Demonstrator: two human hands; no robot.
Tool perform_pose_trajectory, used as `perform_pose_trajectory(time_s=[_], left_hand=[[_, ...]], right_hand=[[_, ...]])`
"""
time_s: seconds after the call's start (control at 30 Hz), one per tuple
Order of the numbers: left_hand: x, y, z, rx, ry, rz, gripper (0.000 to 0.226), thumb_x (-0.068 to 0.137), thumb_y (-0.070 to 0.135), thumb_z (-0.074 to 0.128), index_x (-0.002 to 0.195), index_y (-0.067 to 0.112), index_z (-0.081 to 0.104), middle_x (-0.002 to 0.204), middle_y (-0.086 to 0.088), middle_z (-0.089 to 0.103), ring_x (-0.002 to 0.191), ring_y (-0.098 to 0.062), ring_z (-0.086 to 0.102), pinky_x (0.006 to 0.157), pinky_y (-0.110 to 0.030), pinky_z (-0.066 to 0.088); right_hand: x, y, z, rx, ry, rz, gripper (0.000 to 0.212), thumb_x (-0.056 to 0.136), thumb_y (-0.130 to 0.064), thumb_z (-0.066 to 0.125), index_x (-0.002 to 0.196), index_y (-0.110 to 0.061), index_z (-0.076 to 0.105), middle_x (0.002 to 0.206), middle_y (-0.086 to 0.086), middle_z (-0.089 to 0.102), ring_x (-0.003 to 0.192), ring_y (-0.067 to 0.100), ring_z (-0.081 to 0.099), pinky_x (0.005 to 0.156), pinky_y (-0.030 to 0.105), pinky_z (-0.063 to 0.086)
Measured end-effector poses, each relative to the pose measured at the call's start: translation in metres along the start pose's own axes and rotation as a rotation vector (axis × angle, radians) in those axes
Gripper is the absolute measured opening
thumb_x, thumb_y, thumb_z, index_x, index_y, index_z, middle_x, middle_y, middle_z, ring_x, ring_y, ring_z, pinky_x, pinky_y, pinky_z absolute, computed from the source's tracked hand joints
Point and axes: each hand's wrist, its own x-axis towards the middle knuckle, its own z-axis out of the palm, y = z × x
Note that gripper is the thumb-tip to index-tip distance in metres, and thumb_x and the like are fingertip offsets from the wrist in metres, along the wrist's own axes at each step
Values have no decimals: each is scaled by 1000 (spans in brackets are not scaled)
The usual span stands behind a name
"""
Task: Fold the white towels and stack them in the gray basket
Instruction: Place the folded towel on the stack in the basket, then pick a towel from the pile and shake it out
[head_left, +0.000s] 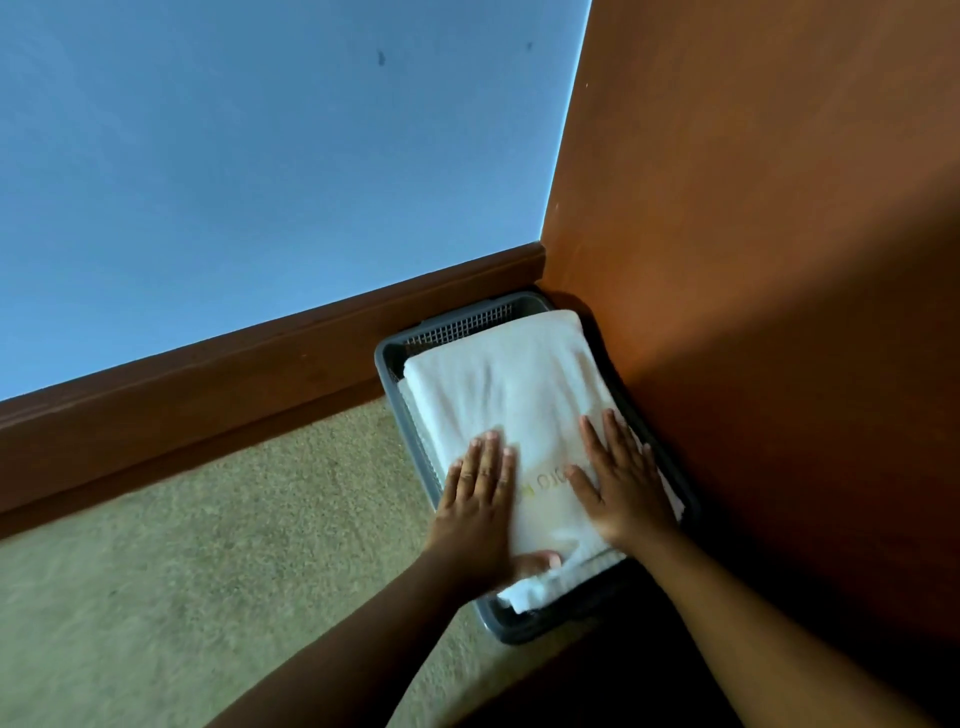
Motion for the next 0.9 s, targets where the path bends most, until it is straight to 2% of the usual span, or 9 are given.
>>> perform_pose_trajectory(time_s=[0.13,0.27,0.33,0.43,0.5,0.57,0.67,0.77,0.9], left_hand=[[-35,2,9,-10,-56,-26,126,71,98,20,154,16,-28,157,-4,-43,145,-23,-39,123,-45,-15],[-71,-14,1,-67,-46,-62,118,70,92,9,159,19,-18,159,-2,-36,149,-22,-31,124,-45,-13],[-103,-34,-6,-111,-27,-115,112,76,89,14,160,19,-14,161,-2,-32,151,-21,-27,124,-44,-12],[-161,-73,-15,-183,3,-234,94,92,75,30,161,22,-6,165,-1,-23,154,-21,-15,125,-41,-5],[-214,-103,-20,-241,38,-338,81,99,64,38,162,26,5,168,2,-12,156,-24,4,124,-41,11],[-272,-134,-21,-297,84,-435,70,102,55,44,160,26,19,170,2,2,152,-25,23,121,-42,26],[-372,-177,-14,-396,165,-585,55,102,44,51,151,22,42,165,-2,24,145,-23,37,117,-38,34],[-472,-207,-7,-470,214,-750,43,100,38,57,139,21,55,156,-4,41,131,-23,53,109,-36,42],[-615,-233,-3,-521,286,-959,32,101,29,58,133,23,60,144,4,52,119,-15,62,94,-24,44]], right_hand=[[-40,-4,-1,-35,-40,70,97,71,-90,-8,155,-42,-12,165,-3,-20,153,17,-16,122,48,-5],[-57,-36,-17,30,-3,127,106,68,-81,6,158,-28,22,167,3,8,154,22,5,120,51,5],[-69,-65,-19,81,54,70,96,72,-77,19,151,-26,39,161,3,29,150,23,20,119,53,12],[-90,-122,-13,155,81,-89,72,83,-63,37,142,-25,52,147,-1,48,142,22,38,118,52,16],[-108,-174,-3,173,41,-206,52,92,-50,50,138,-26,56,139,-3,55,133,20,48,119,50,18],[-129,-229,10,185,6,-311,43,94,-39,59,136,-28,58,133,-4,60,125,20,54,117,46,28],[-169,-318,36,204,-85,-443,38,94,-37,61,131,-31,61,129,-5,63,116,19,60,100,37,48],[-212,-398,65,237,-250,-549,32,94,-36,60,126,-34,65,121,-8,66,108,10,64,89,29,52],[-280,-514,106,248,-424,-723,26,94,-39,60,119,-38,68,112,-14,70,94,1,65,83,28,55]])
